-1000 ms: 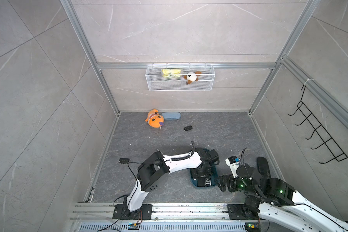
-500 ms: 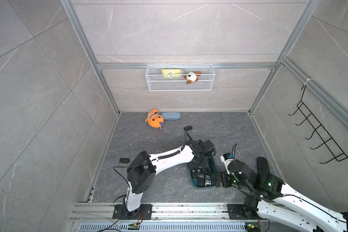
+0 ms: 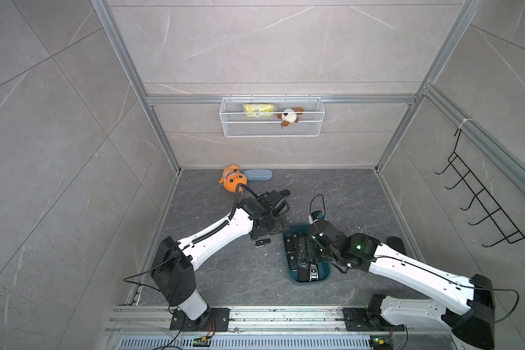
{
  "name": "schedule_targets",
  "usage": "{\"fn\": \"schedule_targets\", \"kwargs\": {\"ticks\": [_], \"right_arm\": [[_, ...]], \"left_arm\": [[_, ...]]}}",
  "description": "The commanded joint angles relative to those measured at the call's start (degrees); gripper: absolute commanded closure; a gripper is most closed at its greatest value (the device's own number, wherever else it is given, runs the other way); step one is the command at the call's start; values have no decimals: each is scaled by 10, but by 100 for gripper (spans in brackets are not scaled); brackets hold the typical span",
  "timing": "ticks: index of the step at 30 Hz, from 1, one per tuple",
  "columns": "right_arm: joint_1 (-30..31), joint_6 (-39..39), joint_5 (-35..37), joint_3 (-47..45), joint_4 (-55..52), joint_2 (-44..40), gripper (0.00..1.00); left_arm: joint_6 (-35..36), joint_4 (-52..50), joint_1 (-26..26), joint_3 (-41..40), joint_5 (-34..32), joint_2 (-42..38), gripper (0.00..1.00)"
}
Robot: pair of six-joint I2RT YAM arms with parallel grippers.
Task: Place the car key into the storage box
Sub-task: Pick up the car key from the center of the board.
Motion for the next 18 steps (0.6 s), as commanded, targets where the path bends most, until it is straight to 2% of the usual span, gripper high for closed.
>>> {"fn": "schedule_targets", "kwargs": {"ticks": [1,7,13,18], "right_arm": [[-8,-7,23,44,39,52,0],[-28,-5,28,129,54,168,0],[-77,-33,5,191,89,260,0],[-148,-77,-72,240,142,342,0]], "left_arm": [[47,7,37,-22,2,-55,0],[89,42,94,-69,35,-106,0],[119,34,134,-74,41,-120,0],[106,49,149,-75,42,-120,0]]}}
